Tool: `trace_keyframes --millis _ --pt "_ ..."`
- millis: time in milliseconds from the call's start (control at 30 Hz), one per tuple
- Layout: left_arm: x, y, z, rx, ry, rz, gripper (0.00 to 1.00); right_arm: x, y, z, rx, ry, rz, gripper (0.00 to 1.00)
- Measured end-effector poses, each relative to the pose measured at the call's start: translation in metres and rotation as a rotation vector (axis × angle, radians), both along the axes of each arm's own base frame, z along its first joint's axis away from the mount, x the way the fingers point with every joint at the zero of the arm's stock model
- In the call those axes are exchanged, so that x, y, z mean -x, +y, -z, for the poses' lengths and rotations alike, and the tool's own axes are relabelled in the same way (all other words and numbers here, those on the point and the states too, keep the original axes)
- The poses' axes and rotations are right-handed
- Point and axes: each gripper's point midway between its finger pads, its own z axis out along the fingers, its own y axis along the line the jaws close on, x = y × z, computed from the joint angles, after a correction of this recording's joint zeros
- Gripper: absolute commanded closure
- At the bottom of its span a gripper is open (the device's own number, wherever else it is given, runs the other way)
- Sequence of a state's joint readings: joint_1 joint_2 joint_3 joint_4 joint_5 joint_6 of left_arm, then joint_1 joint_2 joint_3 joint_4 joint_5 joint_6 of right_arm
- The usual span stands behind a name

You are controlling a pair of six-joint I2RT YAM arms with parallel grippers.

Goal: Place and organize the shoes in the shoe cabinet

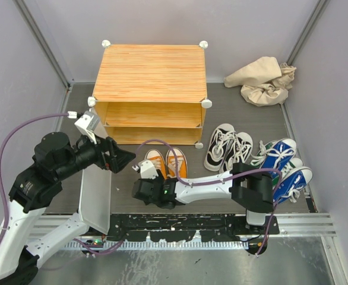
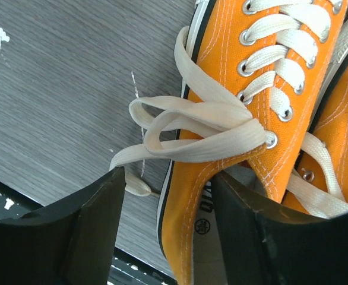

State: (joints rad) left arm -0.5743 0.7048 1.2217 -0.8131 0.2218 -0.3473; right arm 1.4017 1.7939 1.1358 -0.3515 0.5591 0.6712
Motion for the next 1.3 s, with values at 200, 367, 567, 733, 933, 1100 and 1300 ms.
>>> trace_keyframes --millis 200,367,567,733,933,1100,1300 --pt "0.000 0.000 0.001 -0.002 0.001 -0.001 0.02 0.008 0.002 -0.013 -0.029 0.011 -0.024 0.27" --pt "0.000 0.000 0.003 -0.005 0.005 -0.001 0.02 0.012 0.000 -0.057 -0.139 0.002 -0.028 0.26" --pt "0.000 0.000 0.005 -0.008 0.011 -0.001 0.02 0.011 -0.014 -0.081 -0.201 0.002 0.031 0.29" --pt "0.000 0.000 0.006 -0.010 0.013 0.001 0.02 0.010 -0.040 -0.050 -0.112 0.036 0.098 0.31" --pt "-0.001 0.000 0.008 -0.023 0.004 0.007 0.02 -0.001 -0.062 -0.031 -0.069 0.050 0.193 0.32" --pt "-0.001 0.000 0.010 -0.030 0.004 0.009 0.02 -0.010 -0.076 -0.020 -0.051 0.057 0.242 0.33" --pt "-0.001 0.000 0.017 -0.042 0.018 0.009 0.02 -0.013 -0.075 -0.010 -0.076 0.088 0.260 0.34"
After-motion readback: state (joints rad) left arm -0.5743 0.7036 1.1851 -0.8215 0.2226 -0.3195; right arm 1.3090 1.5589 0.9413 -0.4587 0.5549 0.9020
